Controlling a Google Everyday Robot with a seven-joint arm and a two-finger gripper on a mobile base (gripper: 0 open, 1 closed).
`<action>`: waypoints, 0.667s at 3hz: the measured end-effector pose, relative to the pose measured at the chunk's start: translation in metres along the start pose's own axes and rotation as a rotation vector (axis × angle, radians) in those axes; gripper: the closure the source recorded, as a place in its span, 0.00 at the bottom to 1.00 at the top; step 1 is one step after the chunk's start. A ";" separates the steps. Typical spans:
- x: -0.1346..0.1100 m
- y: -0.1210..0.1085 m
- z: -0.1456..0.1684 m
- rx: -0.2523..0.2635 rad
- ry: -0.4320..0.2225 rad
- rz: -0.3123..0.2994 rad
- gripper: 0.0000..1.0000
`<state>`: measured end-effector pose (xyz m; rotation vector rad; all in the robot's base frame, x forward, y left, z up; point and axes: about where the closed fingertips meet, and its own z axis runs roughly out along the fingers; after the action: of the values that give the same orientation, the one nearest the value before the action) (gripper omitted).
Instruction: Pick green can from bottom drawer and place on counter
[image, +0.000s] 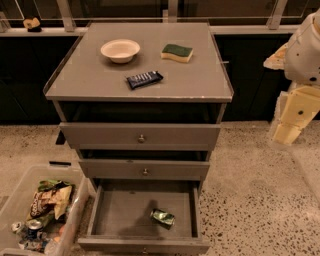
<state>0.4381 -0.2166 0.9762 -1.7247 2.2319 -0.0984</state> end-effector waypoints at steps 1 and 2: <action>-0.001 0.001 -0.001 0.007 -0.003 0.000 0.00; 0.007 0.021 0.015 -0.006 -0.008 0.005 0.00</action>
Offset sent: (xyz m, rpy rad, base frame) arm -0.0596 0.0015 -0.0857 0.0375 0.0580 -0.0051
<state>0.4219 -0.2154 0.9555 -1.7194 2.2333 -0.0831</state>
